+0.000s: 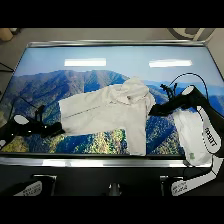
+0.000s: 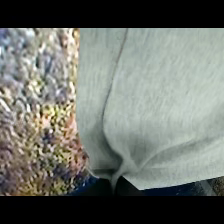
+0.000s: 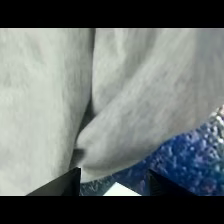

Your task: Fold the shirts.

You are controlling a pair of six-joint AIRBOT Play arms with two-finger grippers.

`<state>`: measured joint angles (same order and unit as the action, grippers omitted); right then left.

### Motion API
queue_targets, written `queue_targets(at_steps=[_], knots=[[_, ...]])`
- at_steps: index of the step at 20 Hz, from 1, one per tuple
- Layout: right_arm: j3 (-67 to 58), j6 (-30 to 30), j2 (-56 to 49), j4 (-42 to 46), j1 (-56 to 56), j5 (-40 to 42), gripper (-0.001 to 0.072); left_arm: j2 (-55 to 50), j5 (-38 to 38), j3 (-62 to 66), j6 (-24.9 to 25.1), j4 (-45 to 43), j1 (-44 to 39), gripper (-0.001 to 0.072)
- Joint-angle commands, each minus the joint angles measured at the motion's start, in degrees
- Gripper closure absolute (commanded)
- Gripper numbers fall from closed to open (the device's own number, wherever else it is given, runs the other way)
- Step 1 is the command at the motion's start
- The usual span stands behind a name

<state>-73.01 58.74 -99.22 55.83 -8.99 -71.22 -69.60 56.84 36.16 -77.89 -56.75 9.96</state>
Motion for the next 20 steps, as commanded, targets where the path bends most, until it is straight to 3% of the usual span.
queue_targets(at_steps=[1,2,4,9,12,16,20], knots=[[1.01,1.66,-1.88,-2.69,0.52,3.89,0.0333,1.31,0.09,0.02,-0.09,0.26,-0.04,0.0679],[1.01,1.68,-2.38,-2.51,1.16,4.04,0.0388,1.49,0.11,0.11,-0.09,0.24,-0.04,0.0680],[0.90,1.66,-2.73,-2.47,2.38,6.49,0.0695,1.51,0.13,1.22,-0.11,0.24,-0.02,0.0680],[-10.08,-4.61,7.15,2.93,0.04,0.90,0.0693,7.85,0.55,17.42,-0.11,-0.48,1.95,0.0682],[-22.14,-4.35,21.46,10.10,-3.89,6.75,0.0693,15.76,-1.09,37.70,-0.17,-0.66,6.88,0.0682],[-33.38,-4.39,43.82,13.79,-6.25,16.85,0.0692,25.22,-2.97,61.79,-4.61,-0.63,11.63,0.0681],[-33.46,-4.63,58.55,17.49,-6.25,19.28,0.0693,33.59,-4.31,66.97,-5.31,-1.36,11.63,0.0681]])
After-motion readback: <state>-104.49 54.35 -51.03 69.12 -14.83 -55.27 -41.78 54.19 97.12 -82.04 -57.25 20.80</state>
